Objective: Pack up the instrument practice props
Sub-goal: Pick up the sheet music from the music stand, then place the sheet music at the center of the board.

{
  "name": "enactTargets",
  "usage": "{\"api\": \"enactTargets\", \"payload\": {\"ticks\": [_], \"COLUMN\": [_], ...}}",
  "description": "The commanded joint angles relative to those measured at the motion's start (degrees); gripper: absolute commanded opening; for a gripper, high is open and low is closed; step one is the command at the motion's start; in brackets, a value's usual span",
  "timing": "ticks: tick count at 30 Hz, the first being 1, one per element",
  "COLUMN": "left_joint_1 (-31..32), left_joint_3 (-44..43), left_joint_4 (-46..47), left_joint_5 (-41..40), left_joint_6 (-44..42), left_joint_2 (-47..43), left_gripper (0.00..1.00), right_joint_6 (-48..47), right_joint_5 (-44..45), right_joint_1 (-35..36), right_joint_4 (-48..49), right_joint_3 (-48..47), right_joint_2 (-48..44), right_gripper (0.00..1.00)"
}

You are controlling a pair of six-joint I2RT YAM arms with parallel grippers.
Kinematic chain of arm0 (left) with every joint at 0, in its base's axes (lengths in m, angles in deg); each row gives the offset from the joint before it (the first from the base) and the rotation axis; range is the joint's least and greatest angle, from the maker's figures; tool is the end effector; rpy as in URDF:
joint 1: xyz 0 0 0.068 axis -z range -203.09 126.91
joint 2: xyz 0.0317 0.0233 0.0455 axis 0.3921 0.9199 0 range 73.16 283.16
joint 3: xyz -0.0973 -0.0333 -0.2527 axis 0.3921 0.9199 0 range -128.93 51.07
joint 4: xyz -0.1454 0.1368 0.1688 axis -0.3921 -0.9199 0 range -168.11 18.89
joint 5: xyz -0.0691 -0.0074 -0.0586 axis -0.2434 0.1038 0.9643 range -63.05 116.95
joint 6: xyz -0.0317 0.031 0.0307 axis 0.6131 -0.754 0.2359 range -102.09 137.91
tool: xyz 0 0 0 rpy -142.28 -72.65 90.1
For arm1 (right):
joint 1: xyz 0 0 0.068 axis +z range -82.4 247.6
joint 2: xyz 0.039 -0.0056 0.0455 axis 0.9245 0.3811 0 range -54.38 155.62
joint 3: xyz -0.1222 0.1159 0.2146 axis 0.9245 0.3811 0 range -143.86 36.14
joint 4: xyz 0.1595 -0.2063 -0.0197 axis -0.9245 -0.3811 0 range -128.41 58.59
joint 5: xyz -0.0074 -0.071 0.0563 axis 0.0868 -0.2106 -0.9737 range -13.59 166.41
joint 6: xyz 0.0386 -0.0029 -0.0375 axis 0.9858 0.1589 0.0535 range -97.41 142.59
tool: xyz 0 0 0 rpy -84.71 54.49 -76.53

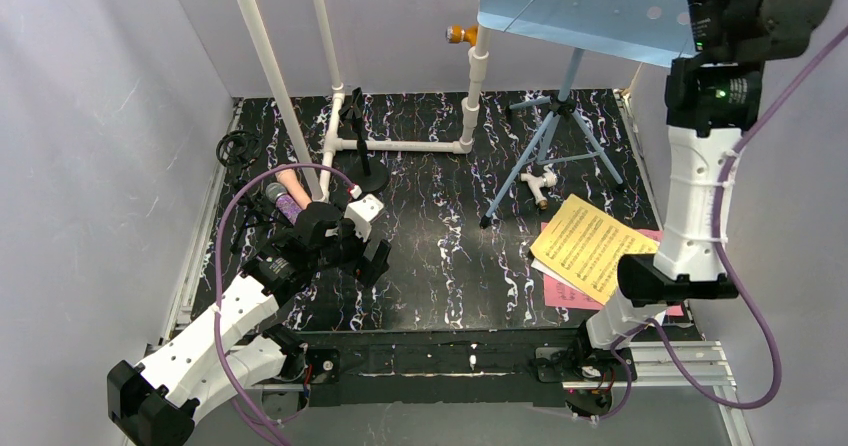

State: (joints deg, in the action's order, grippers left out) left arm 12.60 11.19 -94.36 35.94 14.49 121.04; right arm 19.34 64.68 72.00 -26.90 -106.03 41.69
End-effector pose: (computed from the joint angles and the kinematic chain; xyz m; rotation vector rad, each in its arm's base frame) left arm 0.1487 -0.1137 0.2779 0.8082 1.9916 -0.4981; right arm 0.2424 0.0259 0.6783 -0.2419 0.6705 0.0897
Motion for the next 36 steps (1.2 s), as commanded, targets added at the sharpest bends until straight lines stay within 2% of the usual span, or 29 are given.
{"api": "enactTargets", "payload": {"ticks": [1, 9, 22, 30, 36], "left_joint_1": [-0.35, -0.35, -0.35, -0.35, -0.35], "left_joint_3": [-0.2, -0.24, -0.29, -0.29, -0.25], "left_joint_4": [-1.06, -1.16, -1.19, -1.28, -1.25], "left_joint_5": [-0.47, -0.42, -0.21, -0.29, -0.13], "left_joint_6": [-0.51, -0.37, -0.28, -0.28, -0.27], "left_joint_2": [-0.68, -0.5, -0.5, -0.48, -0.5], "left_gripper": [1.0, 1.0, 1.0, 1.0, 1.0], "right_joint_6": [1.99, 6.5, 7.47, 3.4, -10.4], "right_joint_5": [-7.64, -19.26, -34.63, -36.03, -34.9], "right_joint_1": [0.17, 0.14, 0.08, 0.08, 0.08], "right_joint_4": [0.76, -4.06, -13.49, -21.26, -35.11], "right_joint_3": [-1.51, -1.26, 16.12, 28.28, 36.44], "right_joint_2": [-6.93, -12.8, -24.69, -31.43, -36.52], "right_gripper": [0.01, 0.01, 0.01, 0.01, 0.01]}}
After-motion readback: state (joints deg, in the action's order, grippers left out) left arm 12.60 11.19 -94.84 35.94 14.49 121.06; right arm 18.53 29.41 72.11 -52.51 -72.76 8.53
